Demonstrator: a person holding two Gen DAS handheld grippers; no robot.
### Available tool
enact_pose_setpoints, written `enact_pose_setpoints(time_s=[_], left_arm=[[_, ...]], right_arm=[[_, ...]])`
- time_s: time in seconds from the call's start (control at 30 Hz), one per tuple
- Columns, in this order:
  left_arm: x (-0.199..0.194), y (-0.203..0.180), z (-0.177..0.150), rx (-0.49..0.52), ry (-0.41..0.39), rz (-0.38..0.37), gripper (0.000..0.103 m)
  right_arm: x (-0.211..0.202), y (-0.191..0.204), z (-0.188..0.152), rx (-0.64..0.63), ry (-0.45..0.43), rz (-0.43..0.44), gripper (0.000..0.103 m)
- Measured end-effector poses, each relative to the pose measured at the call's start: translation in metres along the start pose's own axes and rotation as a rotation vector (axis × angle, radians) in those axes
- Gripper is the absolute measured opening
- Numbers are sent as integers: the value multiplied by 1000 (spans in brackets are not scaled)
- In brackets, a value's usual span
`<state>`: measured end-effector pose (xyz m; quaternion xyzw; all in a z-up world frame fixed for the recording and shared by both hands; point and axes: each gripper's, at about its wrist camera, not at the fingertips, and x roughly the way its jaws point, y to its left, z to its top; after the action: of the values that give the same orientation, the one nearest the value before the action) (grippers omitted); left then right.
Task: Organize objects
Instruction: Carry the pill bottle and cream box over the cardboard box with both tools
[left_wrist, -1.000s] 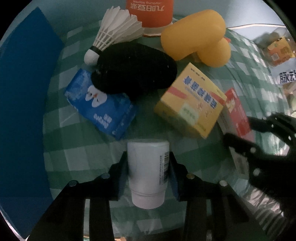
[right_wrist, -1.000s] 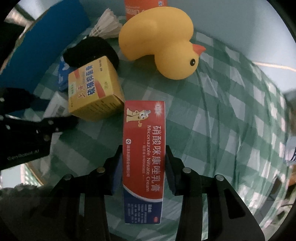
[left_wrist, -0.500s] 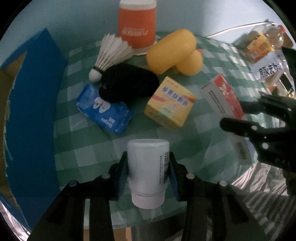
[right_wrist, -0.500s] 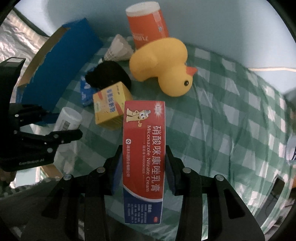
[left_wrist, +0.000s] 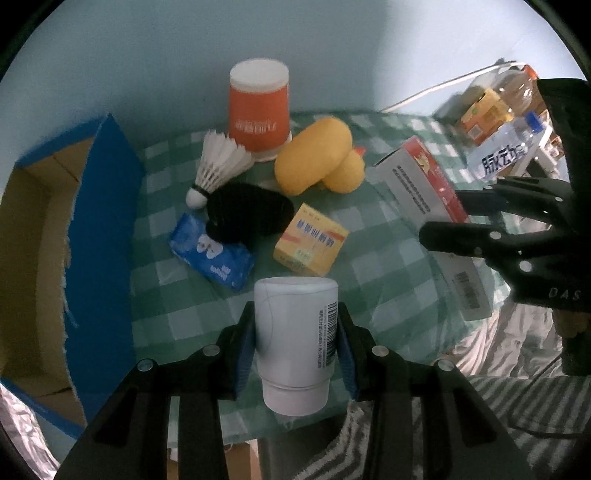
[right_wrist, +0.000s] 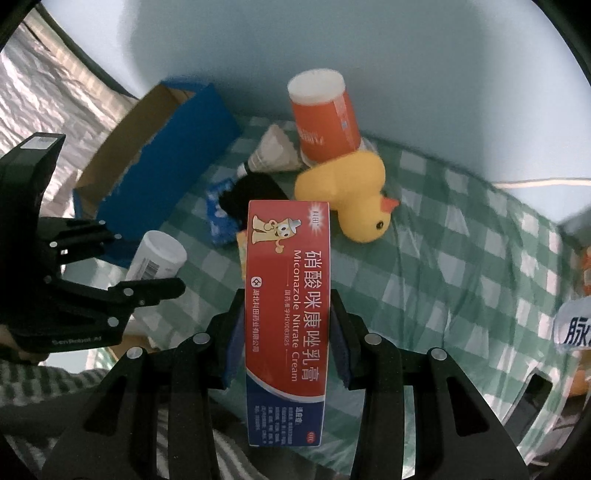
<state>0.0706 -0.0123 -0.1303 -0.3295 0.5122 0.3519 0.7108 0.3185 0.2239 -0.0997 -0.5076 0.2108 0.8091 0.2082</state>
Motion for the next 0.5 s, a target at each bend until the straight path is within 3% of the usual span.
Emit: enact_pose_setpoints(time_s=[0.03, 0.5], left_arm=[[-2, -1, 2, 1, -4, 1, 40], [-56, 8, 21, -44, -96, 7, 40]], right_arm=[[-27, -1, -8, 4, -5, -1, 41], [-39, 35, 94, -9, -87, -23, 41]])
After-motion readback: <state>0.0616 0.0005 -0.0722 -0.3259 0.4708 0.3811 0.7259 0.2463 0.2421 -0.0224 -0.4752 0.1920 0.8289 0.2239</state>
